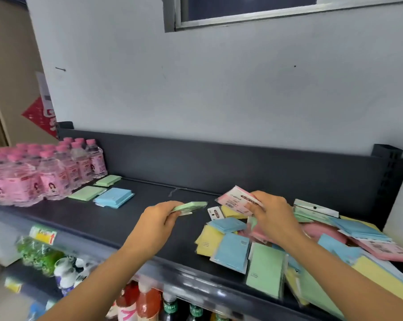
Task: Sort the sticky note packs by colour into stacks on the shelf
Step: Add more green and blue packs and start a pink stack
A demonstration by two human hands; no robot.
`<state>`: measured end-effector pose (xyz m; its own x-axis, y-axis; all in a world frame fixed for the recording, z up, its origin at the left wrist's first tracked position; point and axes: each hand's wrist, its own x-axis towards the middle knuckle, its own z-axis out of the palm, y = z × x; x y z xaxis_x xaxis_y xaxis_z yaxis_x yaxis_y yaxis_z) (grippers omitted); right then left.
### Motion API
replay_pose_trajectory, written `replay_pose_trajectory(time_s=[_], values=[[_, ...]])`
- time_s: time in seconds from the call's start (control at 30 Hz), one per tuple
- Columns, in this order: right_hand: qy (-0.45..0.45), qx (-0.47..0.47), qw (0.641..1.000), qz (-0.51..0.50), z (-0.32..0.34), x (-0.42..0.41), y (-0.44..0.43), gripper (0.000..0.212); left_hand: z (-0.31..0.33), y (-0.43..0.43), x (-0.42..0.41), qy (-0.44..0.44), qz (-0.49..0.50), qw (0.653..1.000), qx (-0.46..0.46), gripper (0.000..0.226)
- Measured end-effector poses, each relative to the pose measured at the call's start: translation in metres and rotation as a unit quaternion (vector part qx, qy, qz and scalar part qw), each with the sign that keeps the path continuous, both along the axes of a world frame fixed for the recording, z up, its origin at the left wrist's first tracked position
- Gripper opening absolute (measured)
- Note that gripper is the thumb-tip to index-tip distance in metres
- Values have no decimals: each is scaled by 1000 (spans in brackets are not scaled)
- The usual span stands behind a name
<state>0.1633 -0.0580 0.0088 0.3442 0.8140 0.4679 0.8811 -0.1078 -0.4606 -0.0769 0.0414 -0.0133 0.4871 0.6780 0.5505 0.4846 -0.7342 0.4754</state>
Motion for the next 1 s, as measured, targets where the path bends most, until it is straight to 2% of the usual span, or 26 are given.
replay_pose_trajectory(time_s=[0.17, 0.33, 0.6, 1.0], values=[[23, 0, 999, 48, -1, -54, 31, 14, 0, 17, -60, 17, 31, 999, 16, 28], [6, -8, 997, 78, -8, -116, 61, 19, -3, 42, -122, 26, 41, 998, 38, 31], [6, -5, 997, 73, -13, -193, 96, 21, -17, 75, -206, 51, 35, 997, 55, 36], [2, -5, 997, 79, -19, -251, 148, 22, -32, 132, -267, 56, 51, 996, 41, 36]])
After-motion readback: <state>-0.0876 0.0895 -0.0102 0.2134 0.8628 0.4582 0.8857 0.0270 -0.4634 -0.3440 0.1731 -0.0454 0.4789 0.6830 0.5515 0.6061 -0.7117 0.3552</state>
